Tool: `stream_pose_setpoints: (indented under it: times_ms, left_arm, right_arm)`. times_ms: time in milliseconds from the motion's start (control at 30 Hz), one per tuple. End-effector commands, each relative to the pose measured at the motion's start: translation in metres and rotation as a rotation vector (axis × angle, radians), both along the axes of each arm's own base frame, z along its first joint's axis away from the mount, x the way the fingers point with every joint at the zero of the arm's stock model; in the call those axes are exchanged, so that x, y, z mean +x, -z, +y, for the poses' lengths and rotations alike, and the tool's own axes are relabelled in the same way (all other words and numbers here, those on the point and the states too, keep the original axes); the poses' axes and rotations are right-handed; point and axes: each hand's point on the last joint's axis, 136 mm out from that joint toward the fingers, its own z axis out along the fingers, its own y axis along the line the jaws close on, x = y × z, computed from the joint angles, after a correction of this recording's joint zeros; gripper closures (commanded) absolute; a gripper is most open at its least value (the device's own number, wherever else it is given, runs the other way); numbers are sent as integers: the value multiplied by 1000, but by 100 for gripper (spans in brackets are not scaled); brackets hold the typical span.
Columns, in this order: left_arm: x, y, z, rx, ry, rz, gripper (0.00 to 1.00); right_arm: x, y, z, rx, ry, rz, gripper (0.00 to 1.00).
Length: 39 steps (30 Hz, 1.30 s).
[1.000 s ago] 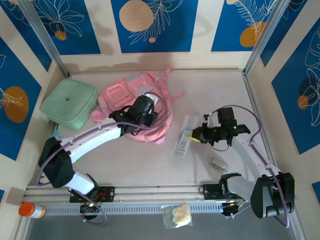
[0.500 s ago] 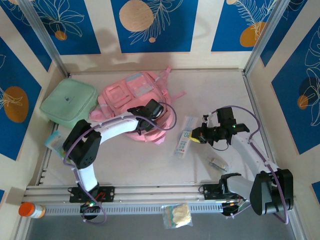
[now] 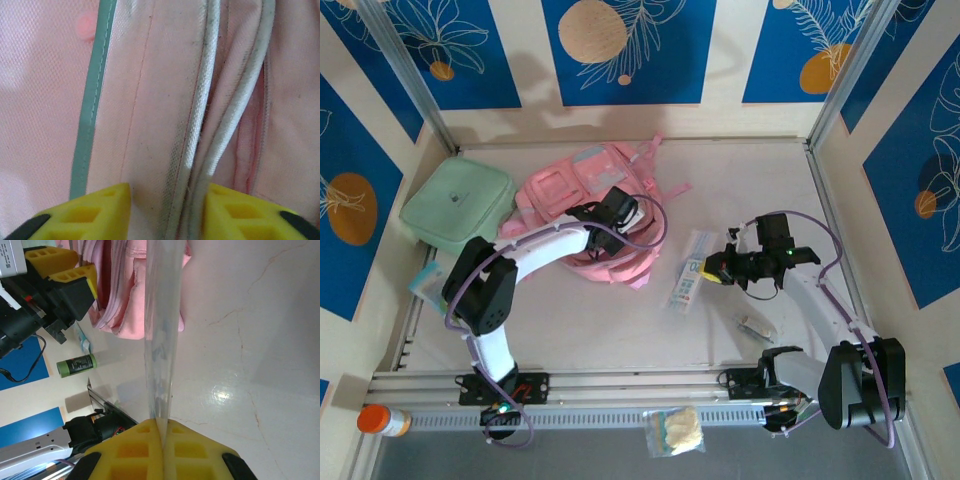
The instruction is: Pack books, pencil case, and school supplies into a backpack
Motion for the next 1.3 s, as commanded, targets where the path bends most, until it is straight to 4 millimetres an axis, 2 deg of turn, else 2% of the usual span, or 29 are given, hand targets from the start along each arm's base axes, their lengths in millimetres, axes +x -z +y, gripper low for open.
stream_pose_setpoints:
  times_ms: [0, 67, 167, 233, 533, 700, 800, 967, 1167, 1267]
  left_arm:
    - [22, -12, 5, 5, -37, -64, 72]
    - [21, -16, 2, -12, -24, -64, 82]
    - [20, -28, -1, -33, -19, -77, 90]
    - [18, -36, -1, -49, -16, -86, 100]
    - [2, -73, -5, -121, -26, -115, 100]
    - [-2, -109, 0, -161, -99, -158, 100]
    - [-1, -133, -1, -240, -130, -203, 100]
    - [0, -163, -5, -325, -180, -220, 100]
    - [3, -189, -6, -391, -274, -243, 100]
    - [6, -201, -5, -419, -292, -263, 100]
  right_arm:
    - [-3, -4, 2, 31, -13, 12, 100]
    - [-3, -5, 0, 34, -1, 15, 100]
    - [-1, -10, 2, 68, 8, 8, 100]
    - [1, -12, 2, 78, 8, 7, 100]
    - [17, -29, 10, 95, -11, -15, 100]
    - [36, -43, 31, 120, -34, -34, 100]
    - [55, -40, 53, 124, -48, -21, 100]
    - [106, -35, 93, 113, -18, -46, 100]
    - [170, -2, 141, 110, 60, -46, 100]
    - [195, 3, 172, 117, 48, -93, 100]
